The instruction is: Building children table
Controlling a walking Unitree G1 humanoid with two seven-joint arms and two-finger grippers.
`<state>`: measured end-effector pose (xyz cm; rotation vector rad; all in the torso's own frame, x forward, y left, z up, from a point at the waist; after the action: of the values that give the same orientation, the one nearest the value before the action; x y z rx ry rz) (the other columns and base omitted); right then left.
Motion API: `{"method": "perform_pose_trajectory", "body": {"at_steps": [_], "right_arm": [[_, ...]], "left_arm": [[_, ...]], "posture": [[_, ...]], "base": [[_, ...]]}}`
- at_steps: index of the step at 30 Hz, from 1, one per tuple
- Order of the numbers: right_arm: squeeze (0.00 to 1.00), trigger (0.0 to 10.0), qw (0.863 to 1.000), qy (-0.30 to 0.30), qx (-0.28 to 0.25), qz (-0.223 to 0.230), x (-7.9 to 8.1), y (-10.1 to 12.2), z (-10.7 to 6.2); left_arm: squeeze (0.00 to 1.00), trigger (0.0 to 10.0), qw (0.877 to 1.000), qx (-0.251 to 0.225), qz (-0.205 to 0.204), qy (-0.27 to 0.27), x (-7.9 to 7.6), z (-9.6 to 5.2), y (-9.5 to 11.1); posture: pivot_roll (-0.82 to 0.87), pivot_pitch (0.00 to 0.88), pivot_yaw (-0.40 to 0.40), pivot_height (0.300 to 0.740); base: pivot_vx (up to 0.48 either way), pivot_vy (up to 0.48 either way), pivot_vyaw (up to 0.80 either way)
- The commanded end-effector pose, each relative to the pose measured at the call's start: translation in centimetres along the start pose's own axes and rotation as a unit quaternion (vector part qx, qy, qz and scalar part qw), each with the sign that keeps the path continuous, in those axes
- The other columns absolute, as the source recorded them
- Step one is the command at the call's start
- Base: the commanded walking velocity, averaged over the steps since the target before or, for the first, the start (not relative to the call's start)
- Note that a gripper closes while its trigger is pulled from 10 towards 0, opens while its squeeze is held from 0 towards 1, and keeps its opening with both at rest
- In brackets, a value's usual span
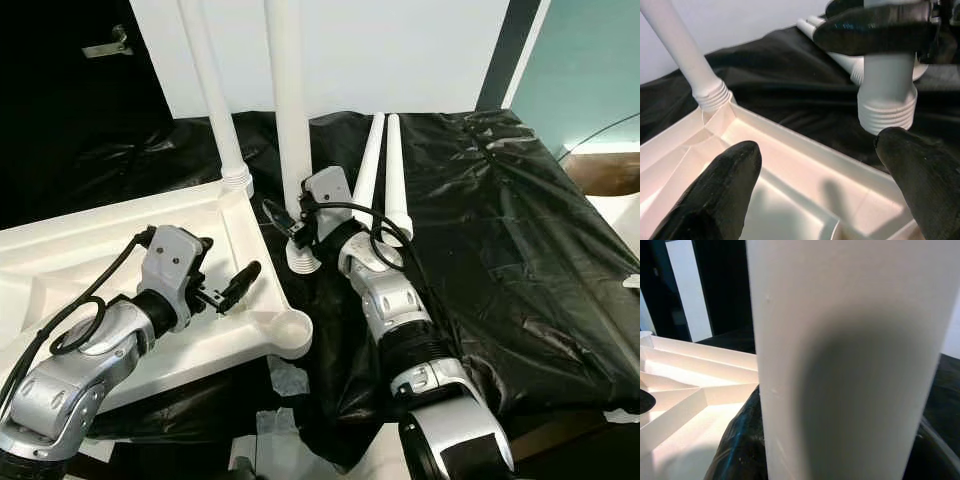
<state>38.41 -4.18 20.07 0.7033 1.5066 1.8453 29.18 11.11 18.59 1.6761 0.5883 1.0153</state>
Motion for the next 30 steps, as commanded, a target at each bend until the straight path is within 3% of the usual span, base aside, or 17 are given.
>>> {"method": "perform_pose_trajectory", "body": {"at_steps": [1, 11, 13, 14, 18, 25, 30], "right_arm": [[0.00, 10.0, 1.000, 0.000, -0.014, 0.001, -0.1, 0.6, 0.0], [0.00, 10.0, 1.000, -0.005, -0.022, 0.001, -0.9, 0.8, -0.4], [0.00, 10.0, 1.000, -0.005, -0.028, 0.008, -1.0, 0.9, -0.5], [0.00, 10.0, 0.999, -0.005, -0.040, 0.018, -1.1, 1.0, -0.7], [0.00, 10.0, 0.998, -0.005, -0.055, 0.031, -1.3, 1.0, -1.1], [0.00, 10.0, 0.998, -0.007, -0.053, 0.040, -1.5, -0.1, -1.8], [0.00, 10.0, 0.998, -0.010, -0.055, 0.040, -1.5, -0.4, -1.9]], "left_arm": [[0.00, 10.0, 1.000, -0.003, 0.004, -0.010, 0.0, -0.1, 0.2], [0.00, 10.0, 0.999, -0.021, -0.016, 0.047, 1.4, 0.3, 0.1], [0.00, 10.0, 0.996, -0.037, -0.032, 0.072, 1.9, 0.5, 0.2], [0.00, 10.0, 0.990, -0.072, -0.056, 0.104, 2.4, 0.6, 0.3], [0.00, 10.0, 0.980, -0.120, -0.089, 0.133, 2.6, 0.5, -0.1], [0.00, 10.0, 0.974, -0.120, -0.121, 0.149, 2.5, 0.2, -2.1], [0.00, 10.0, 0.972, -0.123, -0.121, 0.158, 2.7, 0.2, -2.4]], "posture": [[0.16, 0.018, -0.010, 0.740], [0.15, 0.023, -0.005, 0.740], [0.15, 0.025, -0.005, 0.740], [0.14, 0.027, -0.004, 0.740], [0.14, 0.026, -0.003, 0.740], [0.13, 0.028, -0.003, 0.740], [0.13, 0.033, -0.002, 0.740]], "base": [[0.000, 0.000, 0.00], [0.000, 0.000, 0.00], [0.000, 0.000, 0.00], [0.000, 0.000, 0.00], [0.000, 0.000, 0.00], [0.000, 0.000, 0.00], [0.000, 0.000, 0.00]]}}
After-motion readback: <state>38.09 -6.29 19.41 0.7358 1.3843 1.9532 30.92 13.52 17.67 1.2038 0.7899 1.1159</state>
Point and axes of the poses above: a point about 5 cm out from each wrist's last joint towards the gripper, its own z axis pointing out of the wrist towards the gripper, its own y axis along the axis of the wrist's last joint, x = y × z, the point moved 4 cm from there along z, pointing out of the wrist towards the gripper, and after that the axes turned 7 degrees about z, right-handed, at the moved point
